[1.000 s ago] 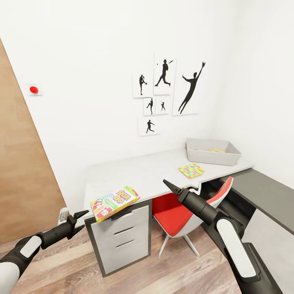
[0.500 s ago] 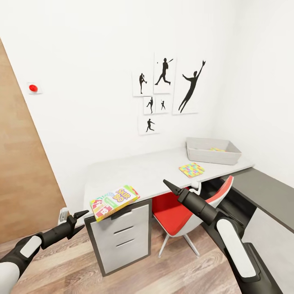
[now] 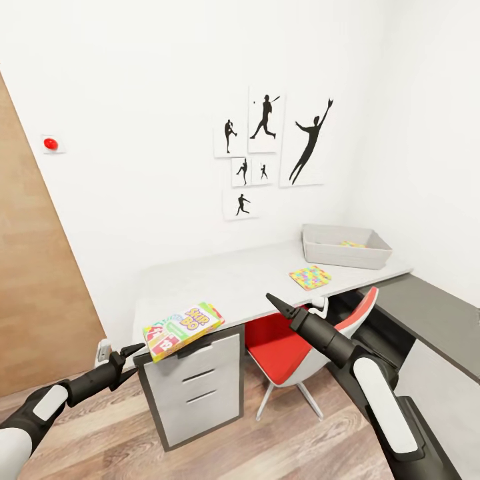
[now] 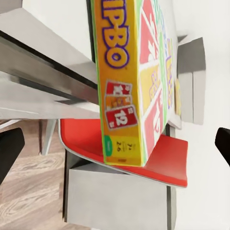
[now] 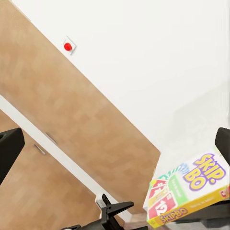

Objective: Put all the toys in the child's room - the three board games (two on the bed and one on the table), the two jigsaw puzzles on the table, and the tennis ball on the table - inside the toy box on the table in the child's room.

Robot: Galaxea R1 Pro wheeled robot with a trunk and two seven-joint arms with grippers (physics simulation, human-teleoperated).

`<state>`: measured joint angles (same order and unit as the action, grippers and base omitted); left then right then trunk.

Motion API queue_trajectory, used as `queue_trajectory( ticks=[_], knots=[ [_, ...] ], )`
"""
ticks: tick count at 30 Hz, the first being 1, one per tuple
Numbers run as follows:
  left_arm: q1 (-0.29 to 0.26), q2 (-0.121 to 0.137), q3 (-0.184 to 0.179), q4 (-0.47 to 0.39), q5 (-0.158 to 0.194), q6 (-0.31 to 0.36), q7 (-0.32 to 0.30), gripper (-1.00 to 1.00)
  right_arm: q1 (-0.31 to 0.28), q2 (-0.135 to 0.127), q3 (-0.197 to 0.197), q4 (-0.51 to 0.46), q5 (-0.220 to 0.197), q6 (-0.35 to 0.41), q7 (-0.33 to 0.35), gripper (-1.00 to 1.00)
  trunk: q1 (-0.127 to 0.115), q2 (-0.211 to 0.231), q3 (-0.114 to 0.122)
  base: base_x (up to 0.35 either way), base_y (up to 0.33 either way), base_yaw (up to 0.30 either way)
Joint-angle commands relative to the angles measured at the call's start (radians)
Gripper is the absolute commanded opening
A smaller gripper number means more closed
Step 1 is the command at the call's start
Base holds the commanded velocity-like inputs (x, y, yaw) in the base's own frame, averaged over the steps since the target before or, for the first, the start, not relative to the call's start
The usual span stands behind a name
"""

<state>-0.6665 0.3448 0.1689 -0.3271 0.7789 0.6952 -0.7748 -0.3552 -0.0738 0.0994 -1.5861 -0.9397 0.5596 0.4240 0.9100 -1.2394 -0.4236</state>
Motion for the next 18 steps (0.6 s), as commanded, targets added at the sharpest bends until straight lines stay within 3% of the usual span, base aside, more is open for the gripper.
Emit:
queue_trajectory(
  ticks=[1,18],
  knots=[
    [-0.001,0.000,0.003,0.000,0.001,0.006,-0.001,1.00,-0.001,-0.001,0.000,0.000,-0.006,0.004,-0.001,1.00,0.000,-0.001,-0.001,0.000,-0.166,0.000],
    [-0.001,0.000,0.003,0.000,0.002,0.006,-0.001,1.00,-0.001,0.000,0.000,0.000,-0.007,0.004,0.000,1.00,0.000,-0.001,-0.001,0.000,-0.036,0.000]
  ],
)
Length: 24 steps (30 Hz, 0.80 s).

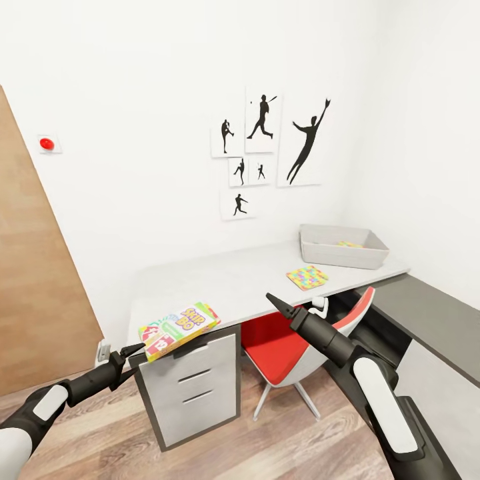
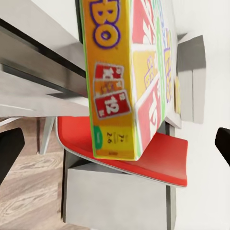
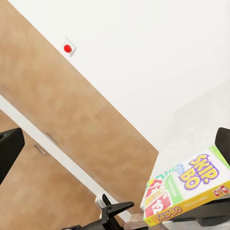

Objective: Put all the toys in the child's room - the three board games (two on the bed and one on the table), the two jigsaw puzzles on the table, and the tennis ball on the table - inside the toy box on the table in the child's room.

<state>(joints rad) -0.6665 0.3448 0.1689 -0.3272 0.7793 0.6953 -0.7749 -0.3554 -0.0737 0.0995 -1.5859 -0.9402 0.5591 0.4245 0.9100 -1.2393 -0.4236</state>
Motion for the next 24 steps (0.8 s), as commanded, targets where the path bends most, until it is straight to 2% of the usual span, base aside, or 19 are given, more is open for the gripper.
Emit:
queue_trajectory(
  ticks=[1,24],
  knots=[
    [-0.001,0.000,0.003,0.000,0.001,0.006,-0.001,1.00,-0.001,-0.001,0.000,0.000,-0.006,0.005,-0.001,1.00,0.000,-0.001,-0.001,0.000,-0.003,0.000],
    [-0.001,-0.001,0.003,0.000,0.000,0.006,-0.001,1.00,0.000,-0.001,0.000,0.000,-0.006,0.005,-0.001,1.00,0.000,-0.001,-0.001,0.048,-0.046,0.000]
  ],
)
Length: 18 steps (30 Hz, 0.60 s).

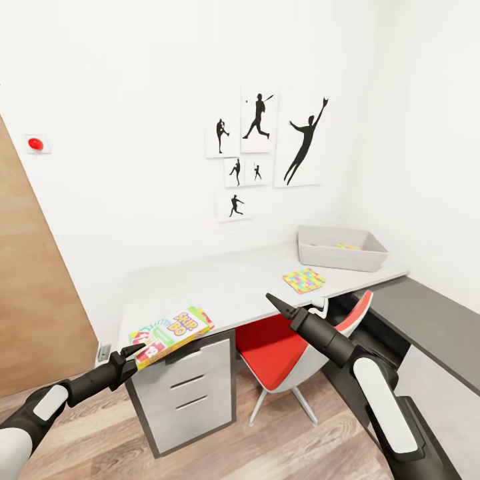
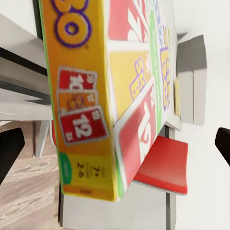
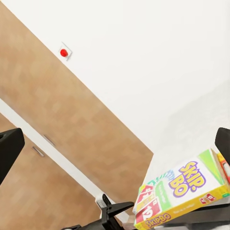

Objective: Put all the toys in the child's room - the three board games (two on the bed and one on the table), the two jigsaw puzzles on the table, and the tennis ball on the table - inside the toy box on the table in the child's room.

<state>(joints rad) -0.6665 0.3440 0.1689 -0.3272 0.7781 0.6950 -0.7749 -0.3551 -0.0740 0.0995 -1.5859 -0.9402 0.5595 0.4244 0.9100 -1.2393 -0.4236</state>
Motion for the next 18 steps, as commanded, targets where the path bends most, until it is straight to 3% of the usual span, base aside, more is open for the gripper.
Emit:
queue_trajectory(
  ticks=[1,18],
  knots=[
    [-0.001,0.000,0.003,0.000,0.001,0.006,-0.001,1.00,-0.001,0.000,0.000,0.000,-0.006,0.005,-0.001,1.00,0.000,-0.001,-0.001,0.008,-0.007,0.000],
    [-0.001,0.000,0.003,0.000,0.001,0.005,-0.001,1.00,-0.001,0.000,0.000,0.000,-0.006,0.005,0.000,1.00,0.000,-0.001,-0.001,0.002,-0.002,0.000]
  ],
)
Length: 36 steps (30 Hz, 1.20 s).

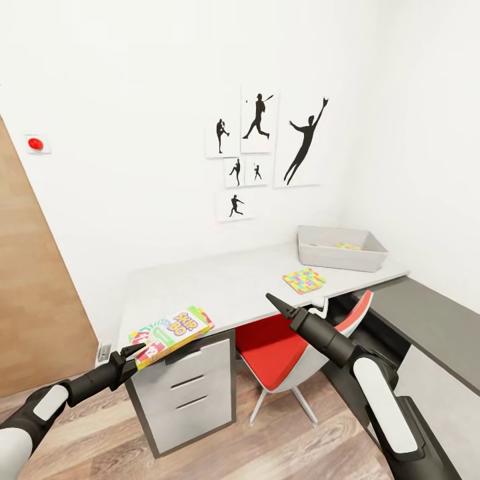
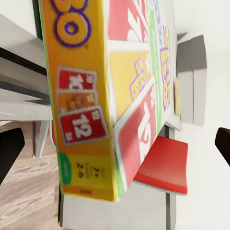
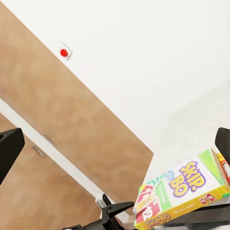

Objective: Put all the toys in the child's room - the three board games (two on the bed and one on the table), the two jigsaw puzzles on the table, and the tennis ball on the table - inside the toy box on the table in the child's room.

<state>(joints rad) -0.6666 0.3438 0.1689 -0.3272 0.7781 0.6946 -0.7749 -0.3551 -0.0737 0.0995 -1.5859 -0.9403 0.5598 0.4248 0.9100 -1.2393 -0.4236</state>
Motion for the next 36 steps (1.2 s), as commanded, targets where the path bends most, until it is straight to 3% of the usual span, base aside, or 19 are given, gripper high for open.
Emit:
queue_trajectory(
  ticks=[1,23,36],
  knots=[
    [-0.001,0.000,0.003,0.000,0.001,0.006,-0.001,1.00,-0.001,0.000,0.000,0.000,-0.006,0.005,-0.001,1.00,0.000,-0.001,-0.001,0.000,0.000,0.000],
    [-0.001,0.000,0.003,0.000,-0.001,0.006,-0.001,1.00,-0.001,-0.001,0.000,0.000,-0.006,0.005,0.000,1.00,0.000,-0.001,-0.001,0.000,0.000,0.000],
    [-0.001,0.000,0.003,0.000,-0.002,0.006,-0.001,1.00,-0.001,0.000,0.000,0.000,-0.006,0.005,0.000,1.00,0.000,-0.001,-0.001,0.000,-0.091,0.000]
  ],
)
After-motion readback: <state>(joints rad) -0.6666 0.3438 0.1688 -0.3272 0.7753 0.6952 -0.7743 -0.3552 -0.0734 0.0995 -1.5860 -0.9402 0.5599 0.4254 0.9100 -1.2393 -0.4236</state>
